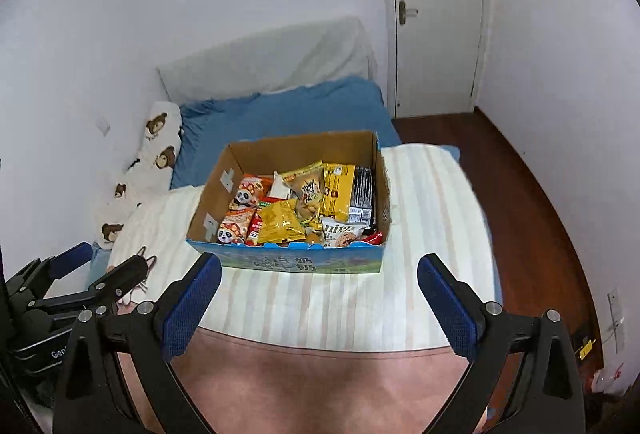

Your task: Organize snacks

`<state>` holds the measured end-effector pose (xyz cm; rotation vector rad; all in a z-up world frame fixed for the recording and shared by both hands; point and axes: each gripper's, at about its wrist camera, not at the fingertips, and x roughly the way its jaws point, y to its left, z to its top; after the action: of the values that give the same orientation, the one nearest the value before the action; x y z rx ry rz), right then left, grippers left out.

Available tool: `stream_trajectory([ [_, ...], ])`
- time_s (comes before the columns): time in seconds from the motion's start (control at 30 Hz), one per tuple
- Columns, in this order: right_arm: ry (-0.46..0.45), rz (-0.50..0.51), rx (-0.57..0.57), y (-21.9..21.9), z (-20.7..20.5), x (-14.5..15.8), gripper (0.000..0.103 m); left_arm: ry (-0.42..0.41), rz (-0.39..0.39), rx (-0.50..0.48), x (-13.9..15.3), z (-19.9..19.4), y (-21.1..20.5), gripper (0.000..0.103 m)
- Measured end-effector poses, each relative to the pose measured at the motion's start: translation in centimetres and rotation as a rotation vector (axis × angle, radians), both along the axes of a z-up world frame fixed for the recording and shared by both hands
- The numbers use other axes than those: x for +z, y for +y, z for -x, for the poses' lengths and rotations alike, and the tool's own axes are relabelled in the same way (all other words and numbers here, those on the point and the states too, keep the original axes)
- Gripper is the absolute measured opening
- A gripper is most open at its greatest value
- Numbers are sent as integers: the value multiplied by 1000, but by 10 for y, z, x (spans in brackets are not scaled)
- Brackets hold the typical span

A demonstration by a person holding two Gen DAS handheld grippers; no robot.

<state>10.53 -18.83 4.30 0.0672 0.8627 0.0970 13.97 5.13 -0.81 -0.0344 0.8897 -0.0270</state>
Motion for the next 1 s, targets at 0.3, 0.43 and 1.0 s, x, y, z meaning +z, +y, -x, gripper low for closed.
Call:
stream_trajectory([
  [0.3, -52, 4, 21, -1, 55, 34, 101, -72, -11, -12, 29, 42, -7, 93],
  [0.43, -67, 20, 29, 0, 67, 42, 101, -85, -3, 0, 34, 48, -5, 93],
  [1.0, -104, 55, -18, -9, 41, 35, 103, -124, -45, 45, 32, 30, -9, 103],
])
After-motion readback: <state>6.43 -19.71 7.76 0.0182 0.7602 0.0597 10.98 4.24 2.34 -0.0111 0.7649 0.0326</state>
